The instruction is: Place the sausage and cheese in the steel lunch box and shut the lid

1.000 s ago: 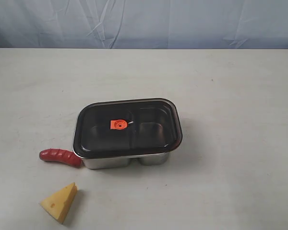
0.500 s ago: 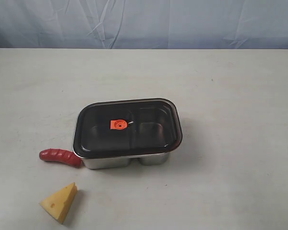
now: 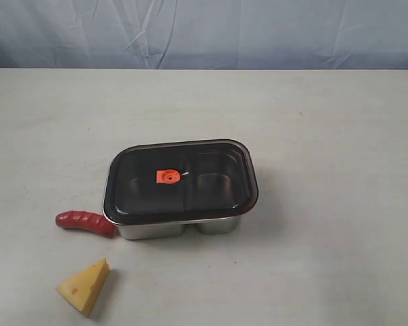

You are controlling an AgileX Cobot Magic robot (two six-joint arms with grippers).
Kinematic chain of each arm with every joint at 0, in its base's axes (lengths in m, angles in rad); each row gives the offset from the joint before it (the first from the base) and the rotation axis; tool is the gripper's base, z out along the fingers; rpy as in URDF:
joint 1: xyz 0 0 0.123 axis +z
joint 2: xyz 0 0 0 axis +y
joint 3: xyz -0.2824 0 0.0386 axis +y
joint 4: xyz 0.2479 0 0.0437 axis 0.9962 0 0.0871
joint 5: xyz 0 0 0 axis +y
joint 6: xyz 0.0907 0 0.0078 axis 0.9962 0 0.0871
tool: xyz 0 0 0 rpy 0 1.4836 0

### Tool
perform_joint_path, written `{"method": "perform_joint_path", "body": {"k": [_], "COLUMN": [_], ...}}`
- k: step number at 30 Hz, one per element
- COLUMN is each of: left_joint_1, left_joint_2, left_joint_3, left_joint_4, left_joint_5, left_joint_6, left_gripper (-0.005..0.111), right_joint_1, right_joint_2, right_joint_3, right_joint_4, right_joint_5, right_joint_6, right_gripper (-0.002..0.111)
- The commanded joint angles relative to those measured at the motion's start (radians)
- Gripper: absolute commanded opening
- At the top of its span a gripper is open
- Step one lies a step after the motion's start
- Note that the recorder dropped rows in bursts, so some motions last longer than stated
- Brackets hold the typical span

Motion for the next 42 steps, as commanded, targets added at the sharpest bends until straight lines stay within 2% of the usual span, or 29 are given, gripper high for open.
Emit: {"method": "perform_joint_path", "body": {"k": [1,3,6,10,13,16,18,23,24,31,35,40,41,42], "left_joint_1": [-0.003,-0.003,-0.003,-0.003,-0.003,-0.003,-0.003,-0.003,-0.003,-0.003,-0.003,-0.003,-0.003,-0.003], "left_joint_2": [-0.005,-0.005,-0.005,-0.005,-0.005,-0.005,-0.005,-0.005,-0.005,-0.005,-0.005,-0.005,-0.005,-0.005], "left_joint_3": [0.004,0.004,0.004,0.004,0.004,0.004,0.004,0.004,0.004,0.004,0.004,0.004,0.004,0.004], "left_joint_4": [0.002,0.002,-0.005,-0.052,-0.202,-0.229,-0.229,-0.229,-0.229,-0.225,-0.223,-0.221,-0.221,-0.221], "left_joint_5": [-0.013,-0.013,-0.013,-0.011,-0.013,-0.013,-0.013,-0.013,-0.013,-0.013,-0.013,-0.013,-0.013,-0.013], "left_joint_6": [0.000,0.000,0.000,0.000,0.000,0.000,0.000,0.000,0.000,0.000,0.000,0.000,0.000,0.000], "left_gripper": [0.000,0.000,0.000,0.000,0.000,0.000,0.000,0.000,0.000,0.000,0.000,0.000,0.000,0.000], "right_joint_1": [-0.005,-0.005,-0.005,-0.005,-0.005,-0.005,-0.005,-0.005,-0.005,-0.013,-0.099,-0.317,-0.385,-0.405], "right_joint_2": [0.288,0.403,0.545,0.709,0.803,0.878,0.919,0.983,0.992,1.043,1.046,1.061,1.075,1.080], "right_joint_3": [-0.224,-0.320,-0.423,-0.474,-0.477,-0.477,-0.477,-0.479,-0.479,-0.479,-0.479,-0.481,-0.479,-0.478], "right_joint_4": [0.035,0.146,0.385,0.694,0.767,0.769,0.777,0.956,1.008,1.315,1.597,1.847,1.910,1.927], "right_joint_5": [0.119,0.148,0.204,0.239,0.212,0.212,0.214,0.190,0.190,0.264,0.424,0.771,0.816,0.816], "right_joint_6": [-0.121,-0.209,-0.450,-0.695,-0.740,-0.743,-0.746,-0.885,-0.927,-1.141,-1.354,-1.574,-1.643,-1.658], "right_gripper": [-0.001,-0.001,-0.001,-0.001,-0.001,0.001,0.012,0.061,0.066,0.063,0.063,0.063,0.063,0.063]}}
